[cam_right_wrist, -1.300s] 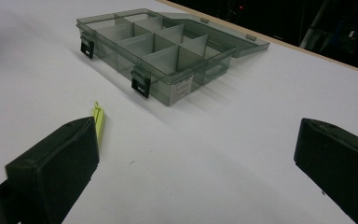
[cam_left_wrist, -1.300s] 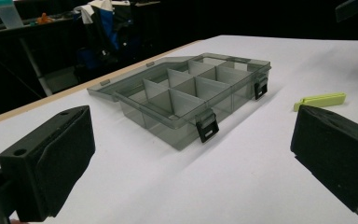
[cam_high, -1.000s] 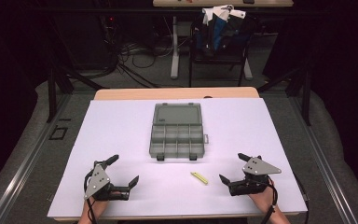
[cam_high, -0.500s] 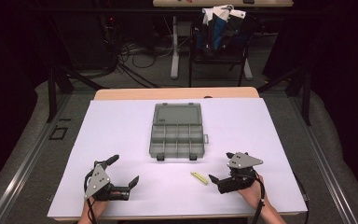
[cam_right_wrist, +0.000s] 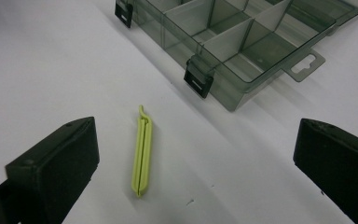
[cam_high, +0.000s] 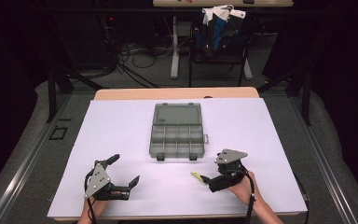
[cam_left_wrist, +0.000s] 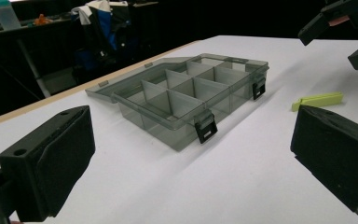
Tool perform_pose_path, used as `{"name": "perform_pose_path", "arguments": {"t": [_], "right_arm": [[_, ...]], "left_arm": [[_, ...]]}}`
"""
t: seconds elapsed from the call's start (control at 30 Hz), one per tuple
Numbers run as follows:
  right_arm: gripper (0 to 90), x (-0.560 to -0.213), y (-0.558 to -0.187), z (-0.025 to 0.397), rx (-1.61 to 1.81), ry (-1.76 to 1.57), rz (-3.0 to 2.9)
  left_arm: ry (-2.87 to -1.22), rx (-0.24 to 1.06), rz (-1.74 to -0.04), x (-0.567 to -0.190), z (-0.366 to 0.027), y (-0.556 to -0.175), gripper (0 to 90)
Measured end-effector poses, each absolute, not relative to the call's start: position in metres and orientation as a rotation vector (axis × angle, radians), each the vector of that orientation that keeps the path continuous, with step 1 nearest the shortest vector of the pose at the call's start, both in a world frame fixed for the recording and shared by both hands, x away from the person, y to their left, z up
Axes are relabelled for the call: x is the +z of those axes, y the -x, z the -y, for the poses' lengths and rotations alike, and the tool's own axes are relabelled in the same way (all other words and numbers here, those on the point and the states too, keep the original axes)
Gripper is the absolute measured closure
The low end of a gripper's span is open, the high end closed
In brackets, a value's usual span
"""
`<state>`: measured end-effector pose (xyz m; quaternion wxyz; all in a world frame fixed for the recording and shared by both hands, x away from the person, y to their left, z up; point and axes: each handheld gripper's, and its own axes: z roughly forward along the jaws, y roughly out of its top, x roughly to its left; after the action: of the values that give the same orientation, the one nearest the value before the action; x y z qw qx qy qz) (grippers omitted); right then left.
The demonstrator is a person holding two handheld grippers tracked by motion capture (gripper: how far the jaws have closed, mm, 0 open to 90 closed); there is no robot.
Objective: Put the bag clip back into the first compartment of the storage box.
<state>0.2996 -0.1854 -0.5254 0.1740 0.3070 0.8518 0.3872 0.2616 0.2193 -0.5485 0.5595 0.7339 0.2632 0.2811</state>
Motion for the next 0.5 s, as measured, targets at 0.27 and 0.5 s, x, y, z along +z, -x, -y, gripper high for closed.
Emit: {"name": "perform_pose_path", "arguments": {"t": [0.27, 0.5], "right_arm": [[0.0, -0.521, -0.302, 0.172, 1.048, -0.861, -2.473], [0.0, -0.52, -0.307, 0.161, 0.979, -0.858, -2.526]], "left_arm": [[-1.728, 0.664, -0.623, -0.548, -0.219, -0.262, 0.0], [-1.734, 0.665, -0.623, -0.548, -0.219, -0.262, 0.0]]}}
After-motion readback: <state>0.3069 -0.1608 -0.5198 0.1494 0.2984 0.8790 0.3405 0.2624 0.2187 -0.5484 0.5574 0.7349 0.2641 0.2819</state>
